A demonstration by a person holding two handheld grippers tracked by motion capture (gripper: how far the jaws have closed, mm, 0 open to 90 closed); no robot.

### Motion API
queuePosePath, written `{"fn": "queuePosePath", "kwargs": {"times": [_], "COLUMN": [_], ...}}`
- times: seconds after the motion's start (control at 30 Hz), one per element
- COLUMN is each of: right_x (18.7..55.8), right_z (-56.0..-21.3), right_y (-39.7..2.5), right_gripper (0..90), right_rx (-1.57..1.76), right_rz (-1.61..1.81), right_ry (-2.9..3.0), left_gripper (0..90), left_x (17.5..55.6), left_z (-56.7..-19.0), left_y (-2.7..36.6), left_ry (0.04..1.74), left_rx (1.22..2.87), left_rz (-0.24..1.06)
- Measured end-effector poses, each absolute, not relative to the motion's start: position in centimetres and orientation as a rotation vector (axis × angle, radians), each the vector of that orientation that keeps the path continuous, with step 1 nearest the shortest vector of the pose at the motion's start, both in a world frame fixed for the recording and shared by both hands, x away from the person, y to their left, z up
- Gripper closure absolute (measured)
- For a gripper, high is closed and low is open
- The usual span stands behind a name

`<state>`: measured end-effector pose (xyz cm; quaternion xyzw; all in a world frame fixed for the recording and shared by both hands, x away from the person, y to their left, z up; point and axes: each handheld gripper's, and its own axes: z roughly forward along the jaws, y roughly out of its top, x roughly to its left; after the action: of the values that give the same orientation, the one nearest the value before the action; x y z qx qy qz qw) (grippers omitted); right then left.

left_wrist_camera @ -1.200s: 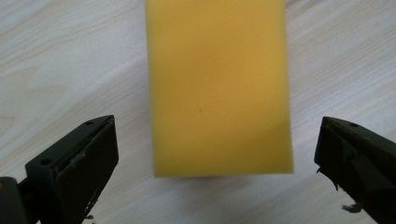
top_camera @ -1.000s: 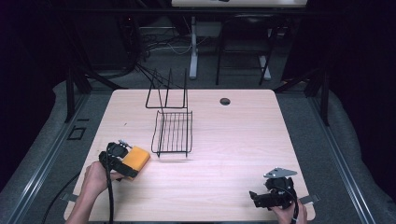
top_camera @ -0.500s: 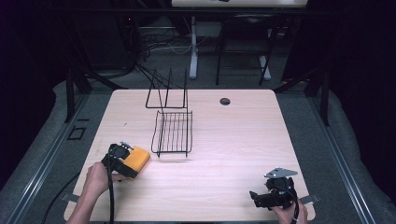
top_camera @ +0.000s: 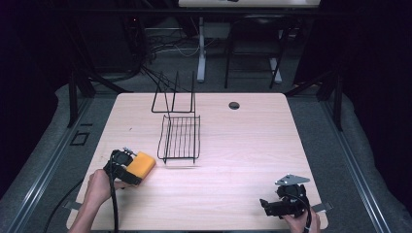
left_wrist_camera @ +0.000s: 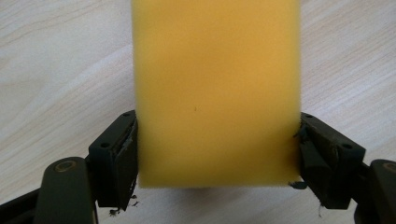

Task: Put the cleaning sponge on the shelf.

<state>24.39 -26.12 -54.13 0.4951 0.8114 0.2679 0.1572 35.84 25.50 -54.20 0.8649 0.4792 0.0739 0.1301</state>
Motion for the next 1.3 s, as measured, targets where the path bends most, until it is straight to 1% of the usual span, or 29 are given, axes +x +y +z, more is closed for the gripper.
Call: {"fn": "queuePosePath", "kwargs": {"times": [1.3], "right_x": [24.4], "right_z": [-54.2], "right_y": [-26.0], "right_gripper": [4.4], "right_rx": [1.411], "right_rz": [0.769], "right_ry": [2.328], "left_gripper": [23.7], "left_x": [34.5], "left_z": [-51.7], "left_y": [26.8], "left_ry": [1.347], "left_rx": [2.489], "left_rz": [0.286]}}
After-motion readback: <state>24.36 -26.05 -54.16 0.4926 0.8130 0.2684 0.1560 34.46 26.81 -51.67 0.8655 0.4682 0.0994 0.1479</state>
